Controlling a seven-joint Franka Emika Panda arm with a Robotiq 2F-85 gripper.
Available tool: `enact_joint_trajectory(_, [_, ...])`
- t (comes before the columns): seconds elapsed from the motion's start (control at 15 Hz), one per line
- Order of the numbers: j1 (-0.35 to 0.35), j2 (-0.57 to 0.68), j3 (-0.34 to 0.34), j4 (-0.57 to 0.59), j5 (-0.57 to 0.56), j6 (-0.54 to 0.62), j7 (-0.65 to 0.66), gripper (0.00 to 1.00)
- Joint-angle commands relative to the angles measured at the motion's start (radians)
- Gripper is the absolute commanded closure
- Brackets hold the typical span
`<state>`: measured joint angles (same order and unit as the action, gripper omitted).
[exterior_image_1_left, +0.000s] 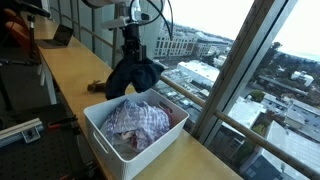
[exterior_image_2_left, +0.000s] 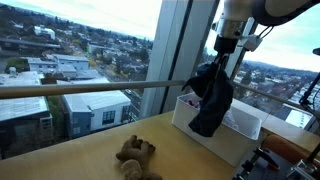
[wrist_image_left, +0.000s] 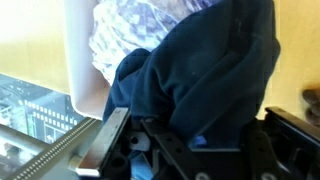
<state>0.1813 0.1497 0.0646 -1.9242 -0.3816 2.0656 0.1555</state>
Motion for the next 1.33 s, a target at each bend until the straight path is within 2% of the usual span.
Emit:
enact_joint_trajectory(0.0, [-0.085, 0.016, -0.039, 0.004, 0.04, 0.019, -0.039, 0.95])
enact_joint_trajectory(0.27, [-0.168, 0.098, -0.08, 0.027, 0.081, 0.062, -0.088, 0.95])
enact_joint_trajectory(0.6, [-0.229, 0.204, -0.106, 0.075, 0.138, 0.101, -0.153, 0.95])
enact_joint_trajectory(1.27, [-0.259, 0.289, -0.128, 0.275, 0.148, 0.028, -0.204, 0.95])
